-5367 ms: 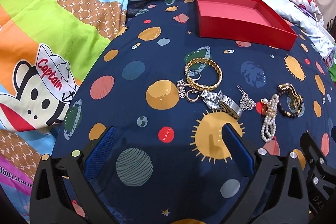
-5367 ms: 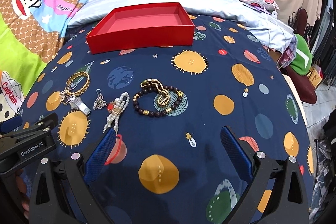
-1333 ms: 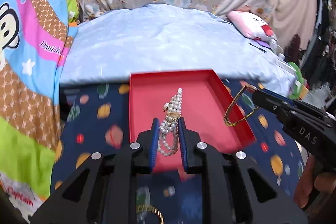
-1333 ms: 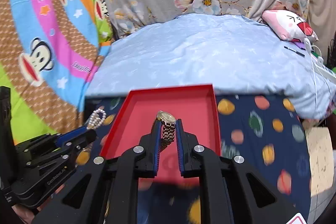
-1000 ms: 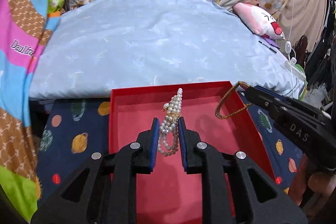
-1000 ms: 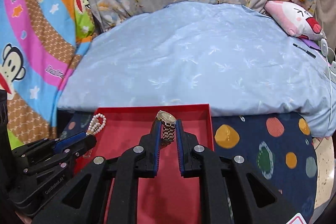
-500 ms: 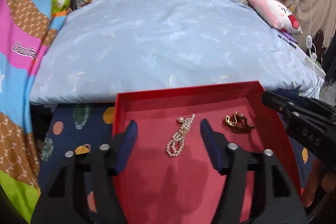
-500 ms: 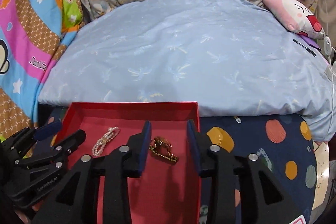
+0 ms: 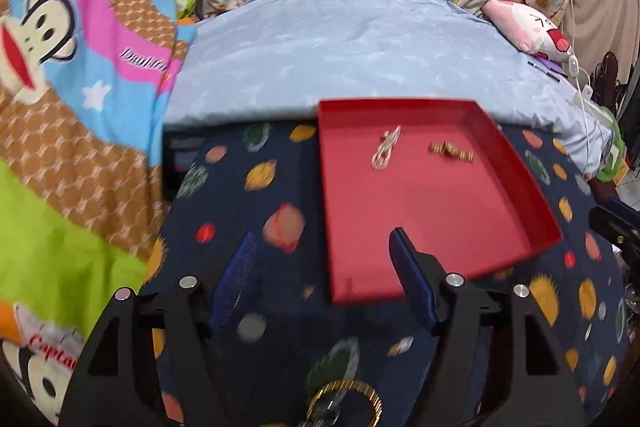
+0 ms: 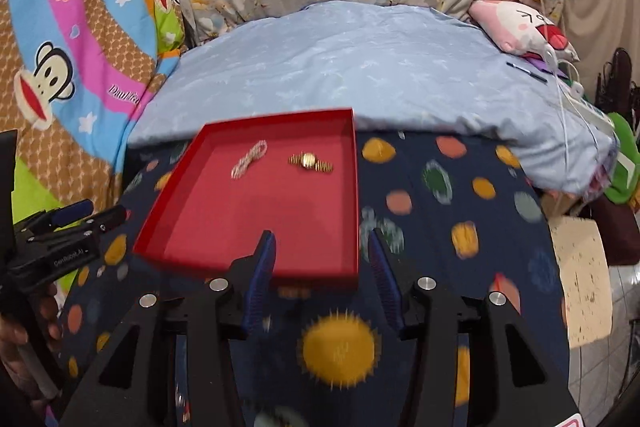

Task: Organize jewelry
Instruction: 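Move the left tool to the silver watch and grasp it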

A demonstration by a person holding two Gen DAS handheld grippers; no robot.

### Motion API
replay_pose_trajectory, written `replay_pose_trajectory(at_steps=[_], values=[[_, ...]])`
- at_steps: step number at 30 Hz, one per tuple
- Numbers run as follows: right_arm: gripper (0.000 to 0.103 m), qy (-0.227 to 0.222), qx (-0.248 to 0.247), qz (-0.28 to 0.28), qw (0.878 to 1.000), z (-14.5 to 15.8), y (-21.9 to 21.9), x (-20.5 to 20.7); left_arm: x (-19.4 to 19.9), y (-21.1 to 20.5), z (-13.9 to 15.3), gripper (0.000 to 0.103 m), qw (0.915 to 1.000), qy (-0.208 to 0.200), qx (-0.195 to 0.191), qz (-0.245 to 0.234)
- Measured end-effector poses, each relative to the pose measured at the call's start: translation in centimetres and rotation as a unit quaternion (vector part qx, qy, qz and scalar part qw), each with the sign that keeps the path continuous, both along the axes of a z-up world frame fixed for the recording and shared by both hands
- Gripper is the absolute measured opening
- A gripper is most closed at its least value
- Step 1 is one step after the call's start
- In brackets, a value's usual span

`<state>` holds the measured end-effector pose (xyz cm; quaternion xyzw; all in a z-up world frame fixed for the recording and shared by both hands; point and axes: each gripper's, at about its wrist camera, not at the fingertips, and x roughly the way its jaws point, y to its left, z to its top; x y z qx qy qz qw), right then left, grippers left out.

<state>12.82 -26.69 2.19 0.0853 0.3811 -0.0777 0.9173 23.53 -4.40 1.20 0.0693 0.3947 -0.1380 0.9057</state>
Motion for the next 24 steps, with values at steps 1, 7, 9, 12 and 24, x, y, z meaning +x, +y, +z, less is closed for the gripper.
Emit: replay_pose_trajectory(at_steps=[1,7,9,12,24], values=[[0.048,0.003,0.006,0.002,1.000,-0.3,0.2,-0.9,-0.9,0.6,-0.3,0.068,1.0000,0.002,0.002,0.005],[0.048,0.025,0.012,0.003,1.000,-2.2,3.3,-6.6,-6.1,4.3,-2.8,0.068,0.9987,0.040,-0.005,0.032],[0.048,0.029,0.017,0.006,0.999,-2.8,4.3,-7.9,-7.7,5.0,-3.5,0.068,0.9982,0.046,0.000,0.039],[0.048,0.036,0.026,0.006,0.999,-3.6,5.3,-9.7,-9.9,5.4,-4.5,0.068,0.9969,0.065,-0.003,0.044],[0.048,0.040,0.040,-0.006,0.998,-4.5,6.1,-13.1,-12.5,0.6,-7.7,0.068,0.9922,0.110,-0.011,0.056]])
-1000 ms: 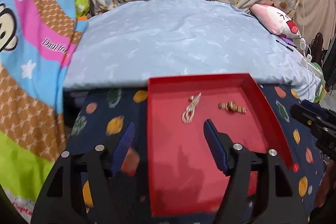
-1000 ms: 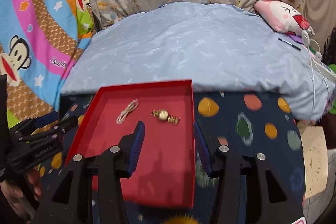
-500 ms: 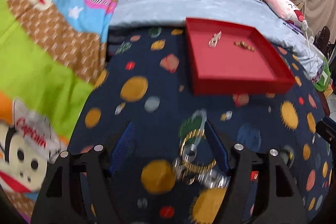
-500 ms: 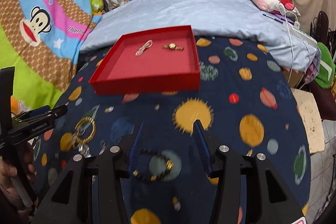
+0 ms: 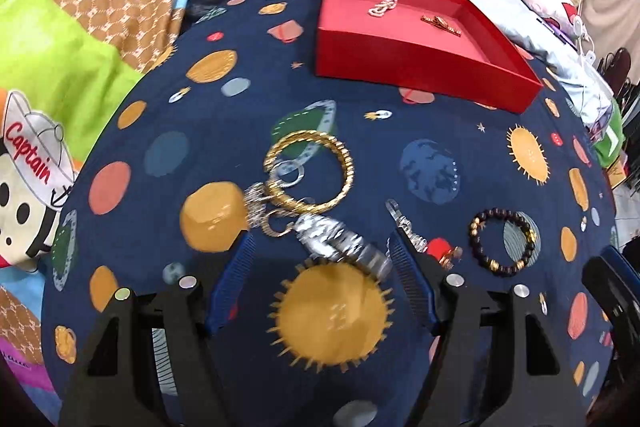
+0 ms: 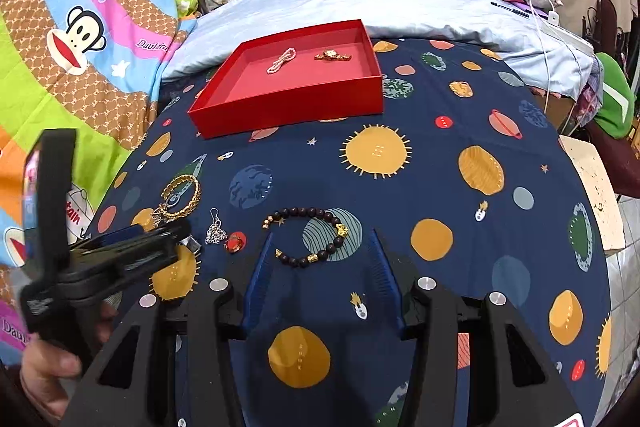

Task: Organize jewelry
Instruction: 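Move the left tool to the silver watch and grasp it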

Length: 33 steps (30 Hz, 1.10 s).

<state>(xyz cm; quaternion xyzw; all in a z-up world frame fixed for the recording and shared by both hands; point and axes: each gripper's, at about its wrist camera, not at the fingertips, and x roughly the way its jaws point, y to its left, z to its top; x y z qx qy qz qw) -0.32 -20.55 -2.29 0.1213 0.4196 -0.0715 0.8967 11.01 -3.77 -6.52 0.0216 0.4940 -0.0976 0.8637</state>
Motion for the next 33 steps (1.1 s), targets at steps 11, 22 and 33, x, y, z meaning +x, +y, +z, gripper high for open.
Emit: replay_pose_trajectory(at_steps=[11,22,33], values=[[0.048,0.011,0.016,0.015,1.000,-0.9,0.6,0.2,0.0,2.7,-1.7,0.066,0.9995,0.009,0.029,0.012],[0.048,0.022,0.022,0.030,0.999,-1.8,1.9,1.0,-0.1,3.7,-1.2,0.038,0.9998,0.009,-0.002,-0.016],[0.048,0.026,0.027,0.029,0.999,-2.3,1.8,1.2,-0.6,3.4,-0.7,0.016,0.9971,0.032,-0.054,-0.042]])
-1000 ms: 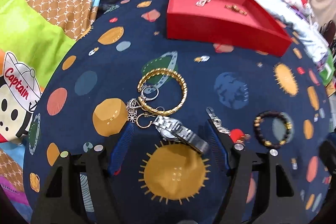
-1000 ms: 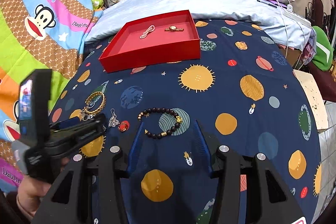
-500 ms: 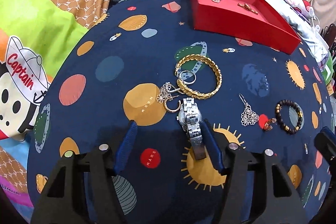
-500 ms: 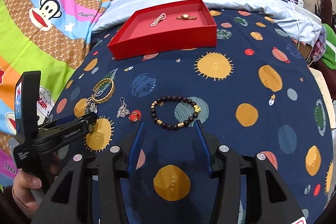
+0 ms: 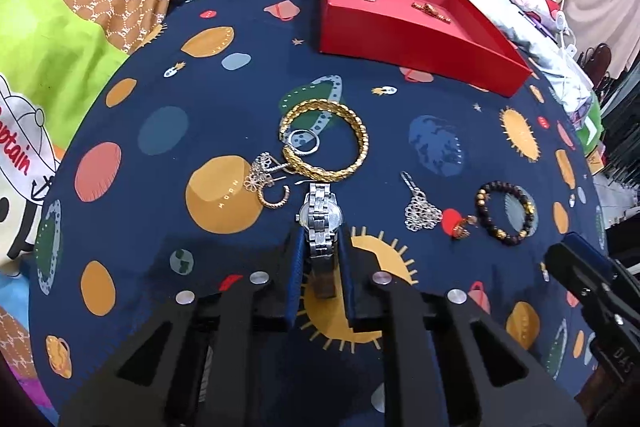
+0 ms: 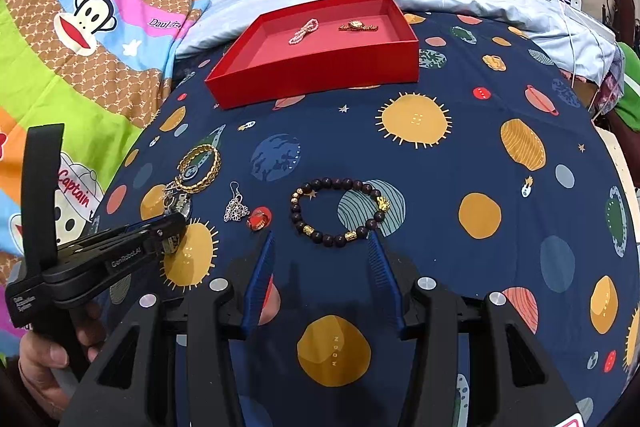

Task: Organize jewelry
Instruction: 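Move the left tool to the silver watch and grasp it, then grasp the black bead bracelet with the right tool while the left tool holds the silver watch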

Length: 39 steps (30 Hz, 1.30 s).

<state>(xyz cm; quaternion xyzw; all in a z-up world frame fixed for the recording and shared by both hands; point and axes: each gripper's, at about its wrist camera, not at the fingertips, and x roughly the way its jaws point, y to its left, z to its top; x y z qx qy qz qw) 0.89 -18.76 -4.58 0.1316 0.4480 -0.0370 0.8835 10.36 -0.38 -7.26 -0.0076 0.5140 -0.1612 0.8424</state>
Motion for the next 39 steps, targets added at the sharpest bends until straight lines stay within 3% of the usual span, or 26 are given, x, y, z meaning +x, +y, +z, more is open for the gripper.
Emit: replay_pose_trajectory(at_steps=[4,6,15,26,30,39], values=[[0.048,0.000,0.000,-0.003,1.000,0.0,0.0,0.0,-0.5,0.0,0.7,0.015,0.9998,0.000,-0.015,-0.010],[0.048,0.001,0.001,-0.005,1.000,-0.2,-0.1,-0.1,-0.8,-0.2,1.4,0.010,0.9996,-0.005,-0.021,-0.016],[0.048,0.003,0.006,-0.002,1.000,-0.6,-0.2,0.0,-1.6,-0.5,4.1,0.010,0.9981,-0.028,-0.046,-0.032],[0.047,0.010,0.001,-0.021,1.000,-1.4,-1.4,1.1,-1.1,0.3,5.5,0.010,0.9975,-0.045,-0.050,-0.022],[0.043,0.009,-0.006,-0.031,0.999,-1.6,-2.2,2.1,-0.7,0.7,5.2,0.010,0.9978,-0.042,-0.048,-0.016],[0.022,0.028,-0.014,-0.029,0.999,-3.3,-2.7,3.9,-0.2,0.9,4.8,0.010,0.9981,-0.043,-0.041,-0.011]])
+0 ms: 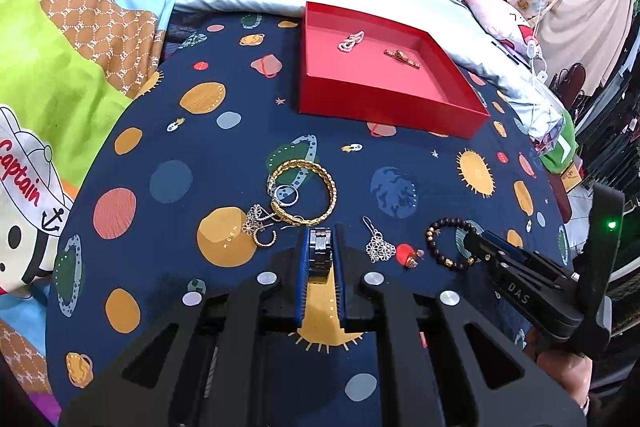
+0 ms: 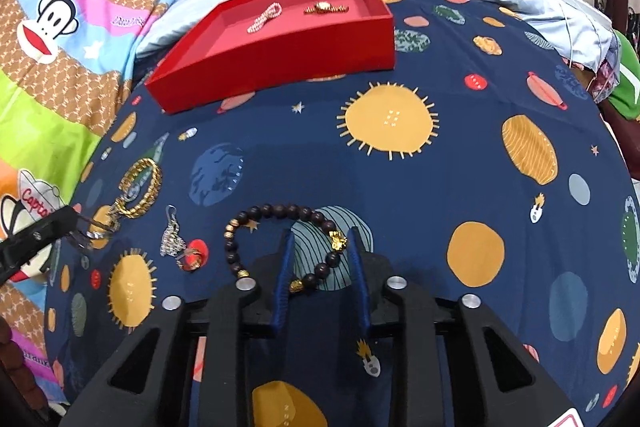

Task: Organize jewelry
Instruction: 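Grasp the black bead bracelet with the right tool while the left tool holds the silver watch, then lower both held items into the red tray and open both tools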

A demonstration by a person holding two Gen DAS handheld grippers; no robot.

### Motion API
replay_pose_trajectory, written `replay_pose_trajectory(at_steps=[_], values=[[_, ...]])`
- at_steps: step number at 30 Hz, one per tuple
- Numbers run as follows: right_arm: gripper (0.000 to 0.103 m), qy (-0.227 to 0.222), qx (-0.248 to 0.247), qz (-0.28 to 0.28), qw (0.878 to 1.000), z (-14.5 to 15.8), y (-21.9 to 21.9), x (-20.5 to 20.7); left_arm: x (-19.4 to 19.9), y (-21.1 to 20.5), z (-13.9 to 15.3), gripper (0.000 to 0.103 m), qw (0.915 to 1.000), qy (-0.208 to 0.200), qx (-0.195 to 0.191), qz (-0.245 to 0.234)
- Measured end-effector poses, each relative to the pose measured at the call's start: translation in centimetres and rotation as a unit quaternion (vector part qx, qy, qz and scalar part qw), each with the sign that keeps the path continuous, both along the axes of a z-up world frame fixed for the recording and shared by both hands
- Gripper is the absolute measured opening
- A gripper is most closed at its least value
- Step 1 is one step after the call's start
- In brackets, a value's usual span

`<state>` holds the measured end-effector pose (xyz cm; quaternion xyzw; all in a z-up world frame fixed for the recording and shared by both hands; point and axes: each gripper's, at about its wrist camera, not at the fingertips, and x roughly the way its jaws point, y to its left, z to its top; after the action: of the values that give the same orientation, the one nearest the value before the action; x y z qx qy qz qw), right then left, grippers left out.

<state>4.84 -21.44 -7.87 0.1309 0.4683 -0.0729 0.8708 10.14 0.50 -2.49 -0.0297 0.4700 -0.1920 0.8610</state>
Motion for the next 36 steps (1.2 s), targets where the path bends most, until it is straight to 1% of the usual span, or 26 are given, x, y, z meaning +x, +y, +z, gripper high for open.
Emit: replay_pose_trajectory(at_steps=[6,8,11,15,21,27,31,36], values=[[0.011,0.001,-0.034,0.004,0.999,-0.2,0.3,0.2,0.1,0.0,-0.1,0.010,1.0000,0.001,0.000,0.000],[0.009,0.001,-0.039,0.004,0.999,-0.2,0.3,0.2,0.2,0.0,-0.1,0.010,1.0000,0.001,0.000,0.000],[0.008,0.001,-0.038,0.004,0.999,0.0,0.3,0.1,0.2,0.0,-0.1,0.010,1.0000,0.000,0.000,0.000],[0.008,-0.012,-0.026,0.004,1.000,0.9,0.3,-0.3,0.1,0.0,0.4,0.010,1.0000,-0.005,-0.003,-0.001],[0.008,-0.050,-0.027,0.008,0.998,4.2,0.6,-0.8,-0.1,-0.2,2.1,0.010,0.9997,-0.021,-0.010,-0.006],[0.008,-0.085,-0.030,0.014,0.996,7.5,0.4,-0.8,0.2,-0.5,4.5,0.010,0.9985,-0.048,-0.020,-0.014],[0.008,-0.106,-0.024,0.022,0.994,9.5,-0.1,0.0,1.0,-1.1,6.1,0.010,0.9973,-0.066,-0.026,-0.023],[0.008,-0.132,-0.033,0.036,0.990,12.1,-0.6,2.2,3.5,-2.4,8.5,0.010,0.9950,-0.088,-0.035,-0.033]])
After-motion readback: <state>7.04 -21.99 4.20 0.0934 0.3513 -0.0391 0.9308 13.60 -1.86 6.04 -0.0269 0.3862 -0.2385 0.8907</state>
